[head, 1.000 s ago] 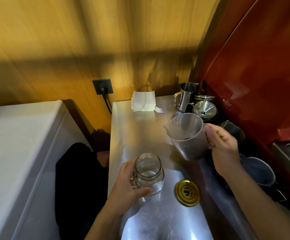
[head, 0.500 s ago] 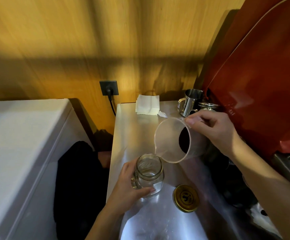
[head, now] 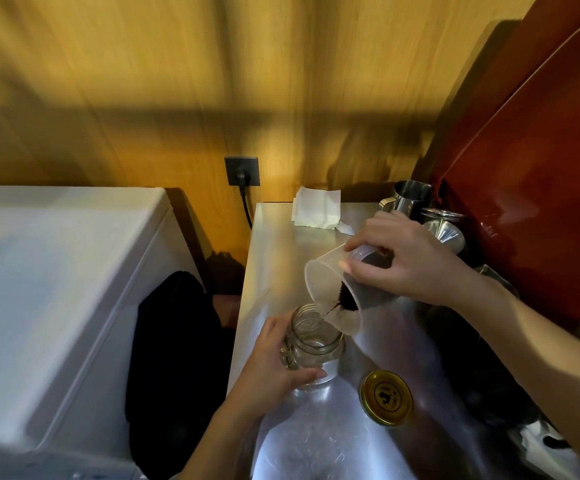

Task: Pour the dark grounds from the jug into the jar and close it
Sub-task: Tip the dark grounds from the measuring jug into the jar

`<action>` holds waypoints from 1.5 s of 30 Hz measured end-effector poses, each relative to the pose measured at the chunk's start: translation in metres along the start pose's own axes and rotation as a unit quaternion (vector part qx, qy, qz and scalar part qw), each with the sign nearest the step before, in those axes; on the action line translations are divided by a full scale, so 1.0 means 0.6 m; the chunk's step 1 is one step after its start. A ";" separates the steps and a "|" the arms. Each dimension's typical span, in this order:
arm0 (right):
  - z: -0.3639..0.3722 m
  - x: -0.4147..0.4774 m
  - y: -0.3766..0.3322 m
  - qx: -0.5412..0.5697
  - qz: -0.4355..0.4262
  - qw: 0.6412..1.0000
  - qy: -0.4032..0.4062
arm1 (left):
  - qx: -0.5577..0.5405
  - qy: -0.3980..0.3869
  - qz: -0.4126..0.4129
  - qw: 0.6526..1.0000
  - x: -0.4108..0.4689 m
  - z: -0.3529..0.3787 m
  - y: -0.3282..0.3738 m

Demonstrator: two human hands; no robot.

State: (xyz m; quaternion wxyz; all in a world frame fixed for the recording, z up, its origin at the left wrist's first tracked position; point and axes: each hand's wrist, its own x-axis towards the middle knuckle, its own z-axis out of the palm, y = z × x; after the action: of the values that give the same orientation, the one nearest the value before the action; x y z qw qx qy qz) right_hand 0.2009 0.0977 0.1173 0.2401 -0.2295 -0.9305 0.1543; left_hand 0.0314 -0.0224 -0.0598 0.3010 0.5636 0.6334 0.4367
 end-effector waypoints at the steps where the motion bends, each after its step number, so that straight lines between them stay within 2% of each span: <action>1: 0.000 0.003 -0.002 -0.004 -0.006 1.000 -0.004 | 0.002 0.000 -0.001 1.000 0.000 0.000 0.000; 15: 0.013 0.018 -0.023 -0.072 -0.088 0.993 -0.044 | -0.013 -0.010 -0.007 1.000 -0.001 -0.001 0.001; 19: 0.024 0.018 -0.018 -0.104 -0.140 0.983 -0.059 | -0.009 -0.011 -0.010 1.000 -0.002 0.001 0.000; 32: 0.041 0.013 -0.013 -0.124 -0.236 0.964 -0.007 | -0.015 0.001 -0.002 1.000 -0.002 0.002 -0.002; 45: 0.047 0.011 -0.007 -0.136 -0.283 0.949 0.032 | -0.021 -0.004 -0.004 1.000 -0.003 0.000 0.001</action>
State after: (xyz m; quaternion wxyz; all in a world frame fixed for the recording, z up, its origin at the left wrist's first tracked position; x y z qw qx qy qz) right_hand 0.1796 0.0924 0.0979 0.2698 0.0079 -0.9613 -0.0548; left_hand 0.0320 -0.0244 -0.0596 0.3172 0.5563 0.6252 0.4462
